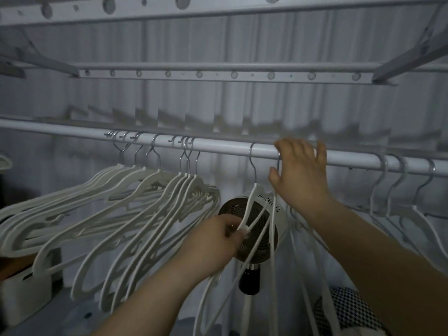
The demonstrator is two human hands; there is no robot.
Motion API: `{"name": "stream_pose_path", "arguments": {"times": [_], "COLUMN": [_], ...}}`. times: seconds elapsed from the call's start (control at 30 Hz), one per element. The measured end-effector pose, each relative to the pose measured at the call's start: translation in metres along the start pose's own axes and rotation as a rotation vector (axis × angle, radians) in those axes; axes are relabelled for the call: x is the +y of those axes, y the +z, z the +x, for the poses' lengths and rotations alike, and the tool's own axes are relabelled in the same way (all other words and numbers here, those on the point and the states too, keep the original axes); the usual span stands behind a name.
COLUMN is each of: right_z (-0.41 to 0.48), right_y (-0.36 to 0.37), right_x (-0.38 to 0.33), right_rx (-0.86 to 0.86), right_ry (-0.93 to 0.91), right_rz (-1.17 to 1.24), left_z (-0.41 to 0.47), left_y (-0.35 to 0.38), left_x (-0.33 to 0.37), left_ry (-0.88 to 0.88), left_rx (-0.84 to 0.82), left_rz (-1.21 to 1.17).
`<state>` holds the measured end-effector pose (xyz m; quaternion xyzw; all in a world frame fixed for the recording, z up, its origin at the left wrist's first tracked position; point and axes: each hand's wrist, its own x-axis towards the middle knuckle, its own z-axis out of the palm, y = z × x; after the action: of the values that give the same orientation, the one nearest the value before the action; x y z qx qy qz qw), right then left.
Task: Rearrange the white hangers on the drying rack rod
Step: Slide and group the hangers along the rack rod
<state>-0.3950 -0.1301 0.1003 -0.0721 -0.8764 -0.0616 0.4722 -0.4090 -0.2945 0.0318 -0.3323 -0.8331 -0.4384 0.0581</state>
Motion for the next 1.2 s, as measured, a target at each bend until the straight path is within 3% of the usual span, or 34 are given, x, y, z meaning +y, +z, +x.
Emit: {"name": "stream_pose_path", "arguments": {"times": [0.07, 0.2, 0.27, 0.4, 0.5, 0.8, 1.2], "right_z": [0.002, 0.006, 0.008, 0.013, 0.016, 0.014, 0.009], "right_y": [0.000, 0.003, 0.006, 0.012, 0.013, 0.010, 0.001], "right_x": [-0.003, -0.017, -0.022, -0.026, -0.027, -0.015, -0.004], "right_rx": [0.012, -0.004, -0.034, -0.076, -0.045, -0.046, -0.070], "right_ry": [-0.030, -0.165, -0.186, -0.168, -0.133, -0.105, -0.087], "right_rz": [0.004, -0.017, -0.045, -0.097, -0.086, -0.100, -0.100], "left_z": [-0.004, -0.015, -0.015, -0.015, -0.013, -0.009, -0.004], "left_y": [-0.005, -0.030, -0.041, -0.057, -0.061, -0.065, -0.077], "left_x": [0.001, -0.003, -0.013, -0.032, -0.048, -0.065, -0.059], "left_ry": [0.023, 0.291, 0.327, 0.012, -0.058, -0.116, -0.085], "left_rx": [0.097, 0.479, 0.617, 0.473, 0.427, 0.338, 0.399], "left_rz": [0.139, 0.375, 0.528, 0.631, 0.748, 0.956, 0.749]}}
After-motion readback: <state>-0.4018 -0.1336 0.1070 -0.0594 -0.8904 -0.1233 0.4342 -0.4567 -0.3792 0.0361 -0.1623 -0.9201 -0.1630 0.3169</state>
